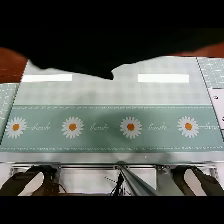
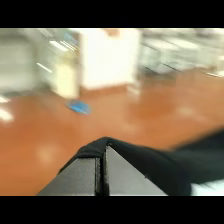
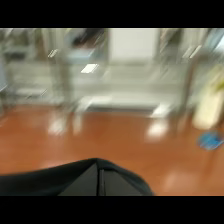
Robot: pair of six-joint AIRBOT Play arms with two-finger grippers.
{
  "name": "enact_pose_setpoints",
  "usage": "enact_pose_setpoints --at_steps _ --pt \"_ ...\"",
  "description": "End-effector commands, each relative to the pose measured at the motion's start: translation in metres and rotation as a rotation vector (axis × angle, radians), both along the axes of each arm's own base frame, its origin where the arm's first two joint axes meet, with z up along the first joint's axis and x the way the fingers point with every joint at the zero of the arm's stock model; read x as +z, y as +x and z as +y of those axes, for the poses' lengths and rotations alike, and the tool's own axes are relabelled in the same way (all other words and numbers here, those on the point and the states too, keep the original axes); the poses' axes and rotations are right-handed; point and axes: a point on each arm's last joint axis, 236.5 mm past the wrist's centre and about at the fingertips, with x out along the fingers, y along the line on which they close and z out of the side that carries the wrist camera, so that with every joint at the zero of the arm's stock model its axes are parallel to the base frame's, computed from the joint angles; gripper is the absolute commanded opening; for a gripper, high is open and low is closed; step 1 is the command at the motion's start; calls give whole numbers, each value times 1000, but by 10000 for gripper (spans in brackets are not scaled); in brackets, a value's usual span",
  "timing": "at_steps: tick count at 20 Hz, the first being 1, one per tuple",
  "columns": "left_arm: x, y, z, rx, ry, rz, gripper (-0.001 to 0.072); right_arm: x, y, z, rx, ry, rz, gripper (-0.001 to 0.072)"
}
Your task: Fold the shirts.
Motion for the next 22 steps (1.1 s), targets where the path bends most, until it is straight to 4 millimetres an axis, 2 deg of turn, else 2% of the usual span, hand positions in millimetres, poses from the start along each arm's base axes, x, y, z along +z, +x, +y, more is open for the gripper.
enact_pose_setpoints --at_steps 1,3,5,8,10,13,16,19,22 --pt "38 -84 28 172 45 -170 20 27 -80 9 -123 -83 -132 23" --pt "46 -119 36 224 61 -232 21 23 -97 15 -130 -88 -131 23" --pt "43 -138 53 311 79 -240 21 13 -102 20 -121 -91 -91 23" --pt "12 -132 90 469 134 -109 21 -9 -99 20 -113 -70 3 23" --pt "-11 -115 104 514 132 -14 21 -26 -92 18 -105 -63 67 23" --pt "-66 -60 101 474 157 162 22 -62 -60 15 -49 15 187 23" --pt "-134 8 104 456 163 315 22 -118 -7 23 98 120 347 23" --pt "-218 79 97 402 129 480 22 -192 55 7 164 223 534 23" --pt "-303 143 86 348 48 643 22 -283 112 -13 205 331 762 23"
